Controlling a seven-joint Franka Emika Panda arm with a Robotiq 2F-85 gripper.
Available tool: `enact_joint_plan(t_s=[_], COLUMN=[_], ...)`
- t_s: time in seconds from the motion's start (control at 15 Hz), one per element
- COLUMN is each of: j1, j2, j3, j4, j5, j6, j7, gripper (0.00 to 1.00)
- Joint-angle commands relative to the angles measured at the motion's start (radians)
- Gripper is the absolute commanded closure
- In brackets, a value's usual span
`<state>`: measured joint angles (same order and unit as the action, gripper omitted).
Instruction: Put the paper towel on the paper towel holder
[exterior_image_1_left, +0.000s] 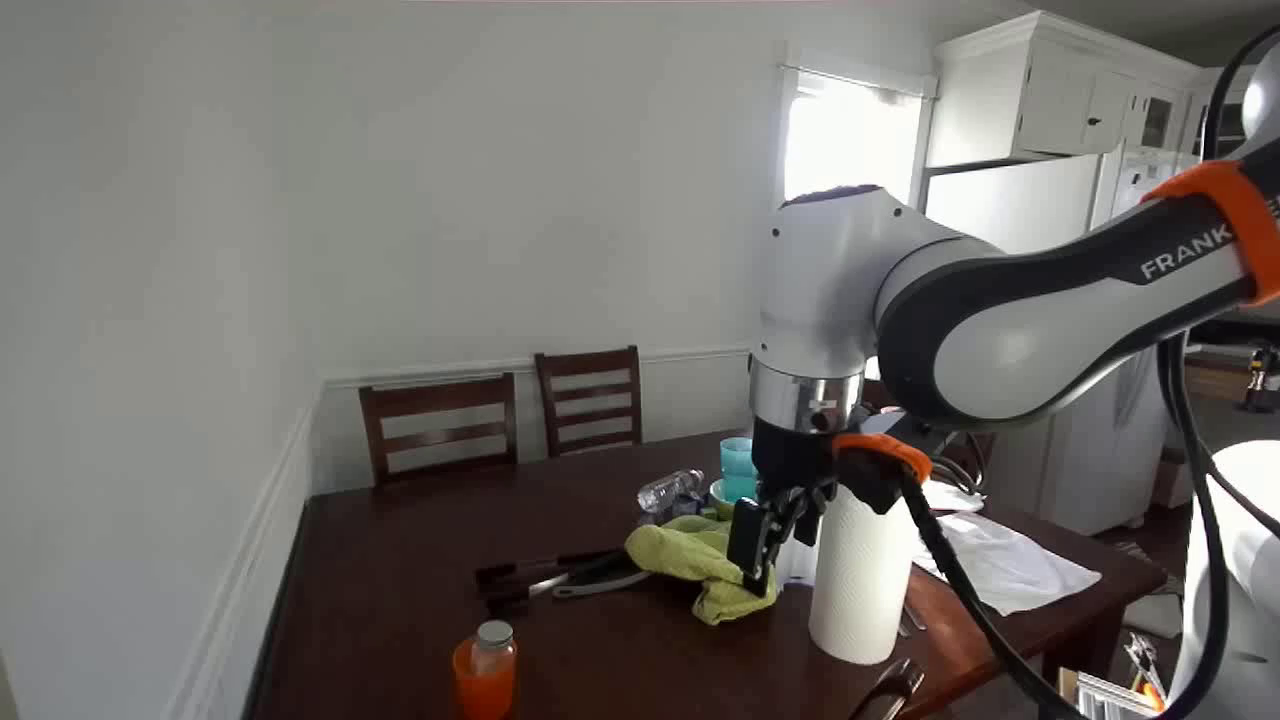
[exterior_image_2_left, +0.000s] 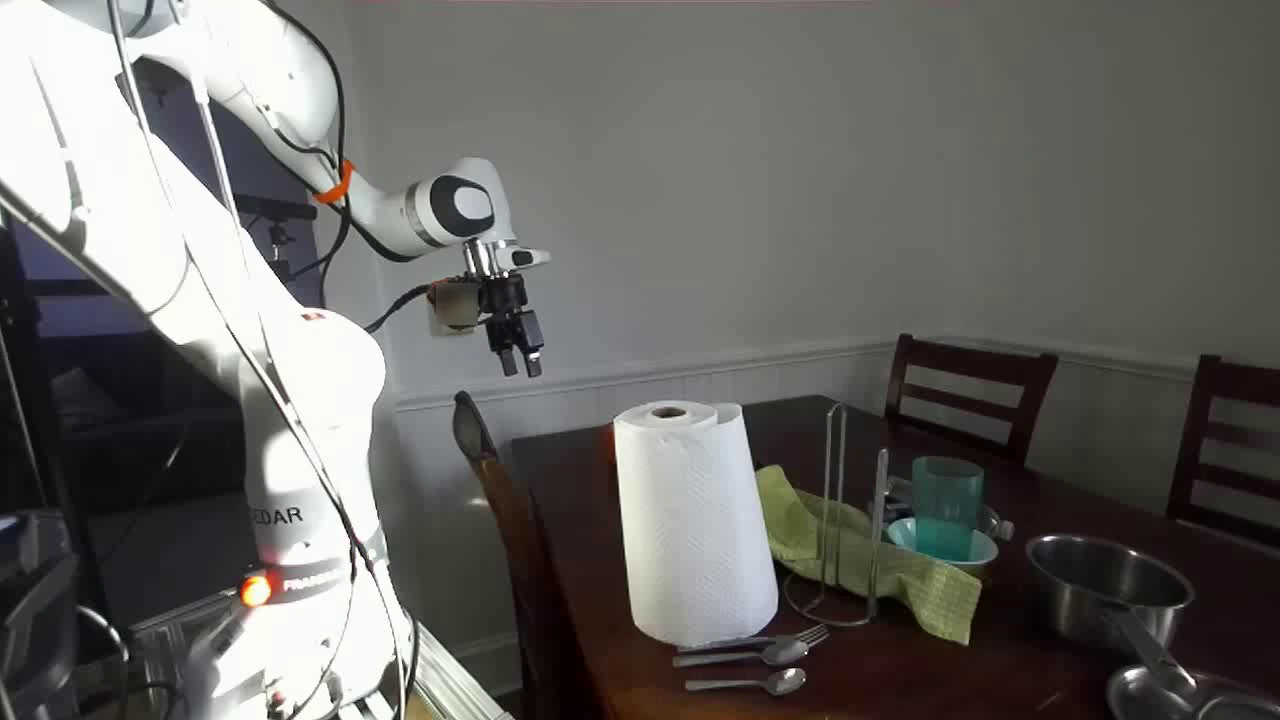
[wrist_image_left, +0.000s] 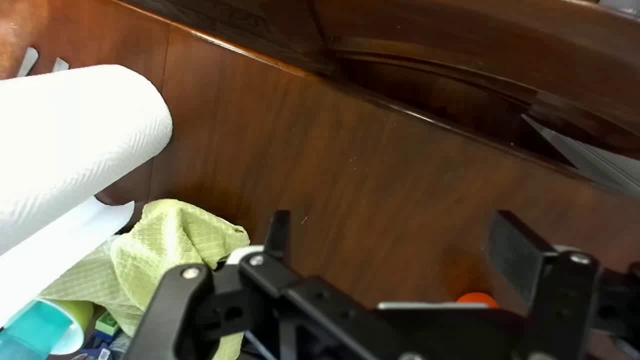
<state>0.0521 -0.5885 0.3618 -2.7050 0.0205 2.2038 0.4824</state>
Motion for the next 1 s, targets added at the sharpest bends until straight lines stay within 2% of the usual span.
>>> enact_joint_plan(t_s=[0.0, 0.67, 0.93], j1=[0.018, 0.018, -0.066], j2=[0.003, 0.003, -0.010], j3=[-0.019, -0.019, -0.064], j4=[0.001, 0.001, -0.026], j5=[-0.013, -0.013, -0.047], j6=[-0.002, -0.002, -0.040], j7=[0.010, 0.010, 0.070], gripper=[0.00, 0.00, 0.00])
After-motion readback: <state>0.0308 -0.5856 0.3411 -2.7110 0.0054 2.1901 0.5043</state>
